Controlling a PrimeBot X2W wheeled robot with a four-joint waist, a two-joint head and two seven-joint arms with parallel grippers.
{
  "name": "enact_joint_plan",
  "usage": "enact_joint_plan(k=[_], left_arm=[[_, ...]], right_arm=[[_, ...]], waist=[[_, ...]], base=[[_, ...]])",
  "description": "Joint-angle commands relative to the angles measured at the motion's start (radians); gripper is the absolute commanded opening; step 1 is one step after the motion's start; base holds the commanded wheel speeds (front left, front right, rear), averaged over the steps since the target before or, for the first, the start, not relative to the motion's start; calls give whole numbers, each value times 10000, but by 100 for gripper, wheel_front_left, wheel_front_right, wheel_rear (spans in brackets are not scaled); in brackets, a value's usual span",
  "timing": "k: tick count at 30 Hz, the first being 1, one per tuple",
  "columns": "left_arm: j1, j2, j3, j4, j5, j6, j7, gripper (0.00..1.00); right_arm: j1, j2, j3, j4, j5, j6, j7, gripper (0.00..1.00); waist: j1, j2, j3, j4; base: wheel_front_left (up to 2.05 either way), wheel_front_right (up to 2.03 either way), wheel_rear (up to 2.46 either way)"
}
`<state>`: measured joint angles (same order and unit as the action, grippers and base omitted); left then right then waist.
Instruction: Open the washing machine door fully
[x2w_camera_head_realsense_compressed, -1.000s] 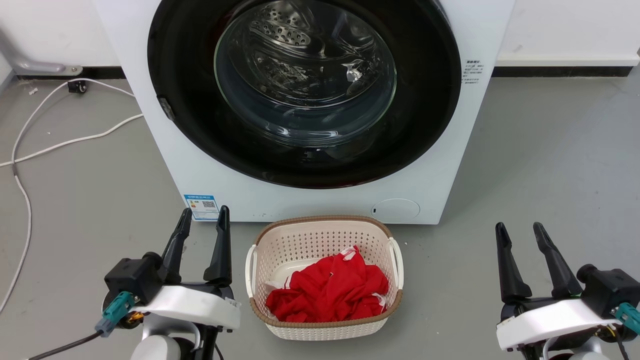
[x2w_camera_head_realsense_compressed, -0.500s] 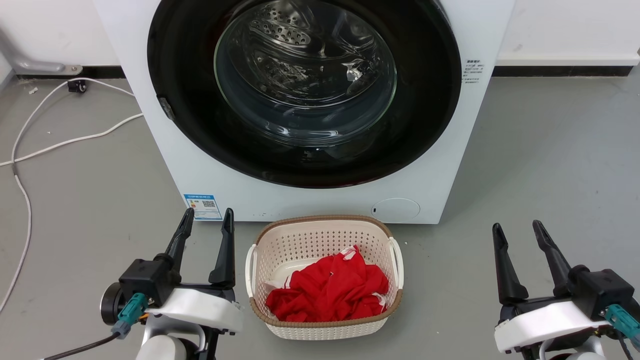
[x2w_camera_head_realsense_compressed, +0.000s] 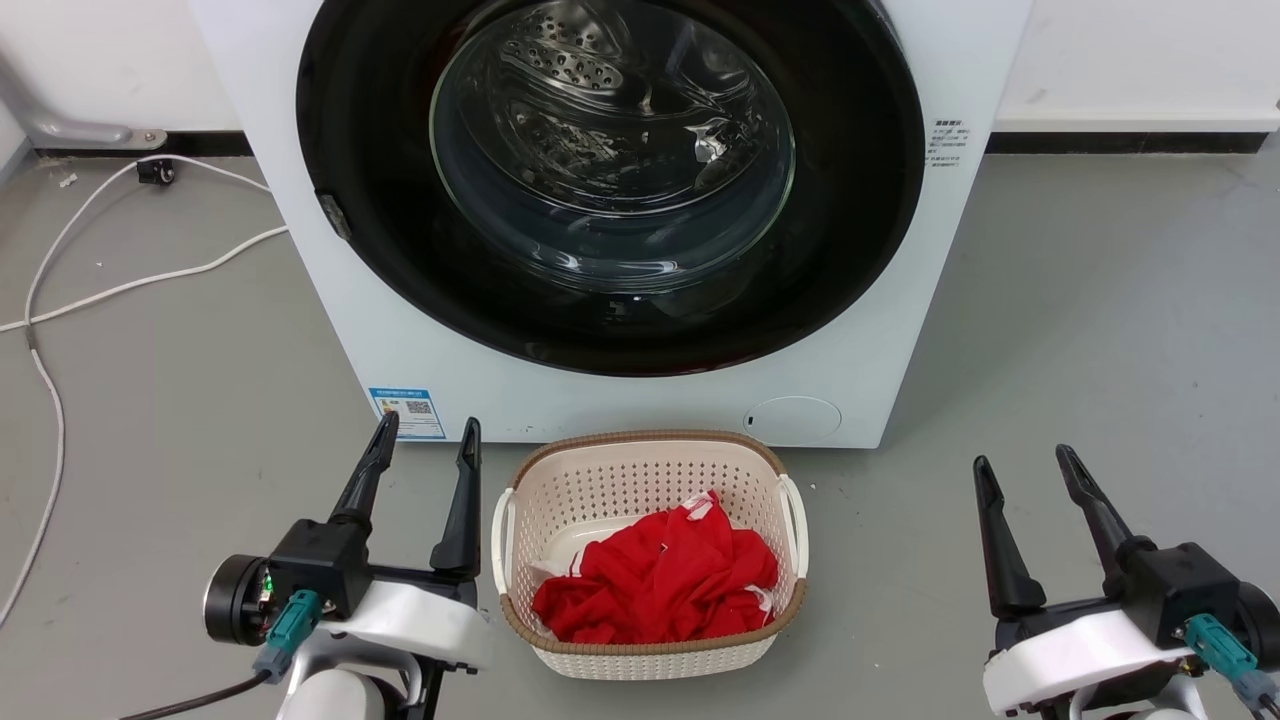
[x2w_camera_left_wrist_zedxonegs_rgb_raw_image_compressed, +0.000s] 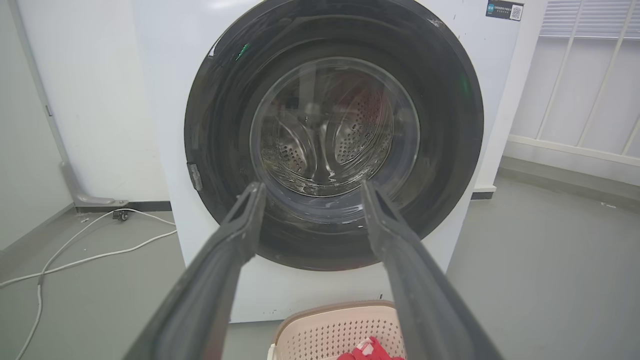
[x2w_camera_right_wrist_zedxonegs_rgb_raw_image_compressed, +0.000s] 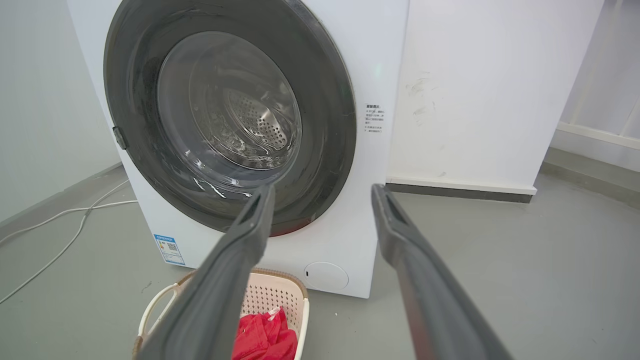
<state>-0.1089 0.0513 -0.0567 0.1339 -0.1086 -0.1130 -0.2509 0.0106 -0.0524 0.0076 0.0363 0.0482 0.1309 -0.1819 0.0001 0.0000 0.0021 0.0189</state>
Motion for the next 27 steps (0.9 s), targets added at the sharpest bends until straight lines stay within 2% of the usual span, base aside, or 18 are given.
enact_joint_plan(k=[1, 6, 17, 18, 19, 20, 21, 25, 27], left_arm=[[-127, -16, -9, 0, 194, 43, -89, 100], [-134, -18, -57, 7, 507, 51, -169, 100], [-131, -17, -75, 61, 359, 95, -146, 100], [-128, -17, -77, 62, 354, 91, -146, 100], [-128, -17, -80, 59, 351, 76, -146, 100], [-128, -17, -85, 56, 347, 78, -146, 100], [-129, -17, -82, 51, 348, 79, -146, 100], [-128, -17, -74, 37, 346, 83, -146, 100], [-124, -17, -78, 29, 334, 83, -146, 100]], right_arm=[[78, 37, 4, -26, -214, -3, -74, 100], [104, 41, 12, -17, -468, -3, -106, 100], [85, 40, -22, 98, -201, -5, -12, 100], [86, 40, -27, 109, -148, -5, 5, 93], [83, 40, -29, 116, -96, -5, 9, 43], [79, 40, -31, 118, -76, -5, 12, 17], [74, 40, -30, 126, -19, -5, 15, 0], [55, 40, -40, 156, 227, -3, -47, 0], [45, 40, -45, 216, 961, -5, -116, 0]], waist=[[-1, 0, 2, -4], [-1, 0, 7, -5], [-1, 0, 23, 5], [-1, 0, 26, 6], [-1, 0, 28, 7], [-1, 0, 29, 7], [-1, 0, 33, 7], [-1, 0, 45, 2], [-1, 0, 53, 0]], base=[[0, 0, 0], [0, 0, 0], [0, 0, 0], [0, 0, 0], [0, 0, 0], [0, 0, 0], [0, 0, 0], [0, 0, 0], [0, 0, 0]])
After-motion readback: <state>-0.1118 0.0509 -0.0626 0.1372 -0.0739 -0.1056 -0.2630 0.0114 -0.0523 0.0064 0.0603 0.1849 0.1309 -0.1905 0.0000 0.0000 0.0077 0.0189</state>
